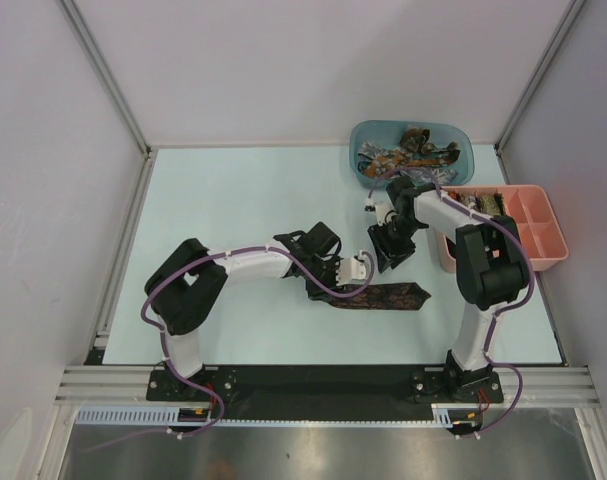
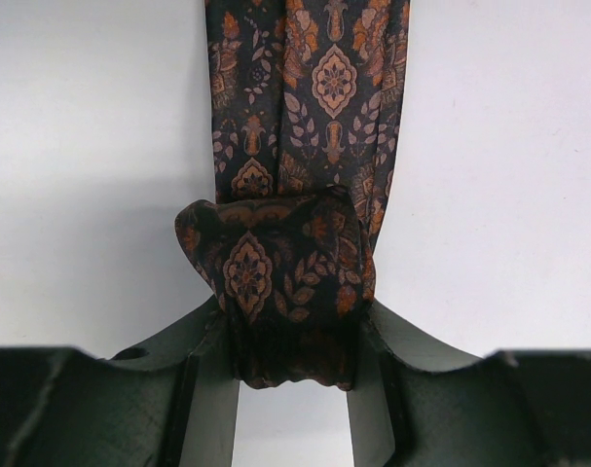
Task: Roll the ties
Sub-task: Roll the tie at the center of the board.
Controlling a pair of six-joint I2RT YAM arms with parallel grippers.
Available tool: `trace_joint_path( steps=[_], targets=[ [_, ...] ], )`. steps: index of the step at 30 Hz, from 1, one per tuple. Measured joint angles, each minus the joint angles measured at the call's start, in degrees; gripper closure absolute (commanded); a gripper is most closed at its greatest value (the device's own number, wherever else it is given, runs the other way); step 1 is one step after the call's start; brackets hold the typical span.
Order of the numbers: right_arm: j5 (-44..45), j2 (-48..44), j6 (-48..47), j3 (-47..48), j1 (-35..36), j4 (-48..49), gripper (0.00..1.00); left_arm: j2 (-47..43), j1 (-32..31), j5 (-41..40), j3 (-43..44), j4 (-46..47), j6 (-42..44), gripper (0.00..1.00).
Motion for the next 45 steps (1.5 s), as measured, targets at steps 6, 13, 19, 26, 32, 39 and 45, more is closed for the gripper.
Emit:
trace_joint_path(
  steps=[6,13,19,26,32,39,45],
  targets=[
    [5.5,-0.3,-7.8,-1.7,-0.1,1.3,0.4,0.0,0.0,0.0,0.0,0.0,0.0,0.97],
    [8.2,-2.2,-13.9,-6.4,1.6,0.9,0.46,0.0,0.0,0.0,0.0,0.0,0.0,0.98],
    [8.1,-3.5,-16.2,-8.4,2.5,-0.2,0.56,0.0,0.0,0.0,0.0,0.0,0.0,0.97],
    [10.0,-5.0,-17.3,-11.5,2.8,0.5,1.0,0.1,0.0,0.0,0.1,0.0,0.0,0.98],
    [10.7,-3.1,-16.2,-9.2,2.7,-0.4,1.0,0.4,0.2,0.1,0.3,-0.1,0.0,0.98],
    [11.8,0.8,-15.8,-2.8,1.6,1.2,1.0,0.9,0.4,0.5,0.9,0.0,1.1,0.98],
    [11.5,0.7,-15.8,-2.8,1.0,2.6,0.94,1.0,0.8,0.7,0.9,1.2,2.3,0.98]
  ],
)
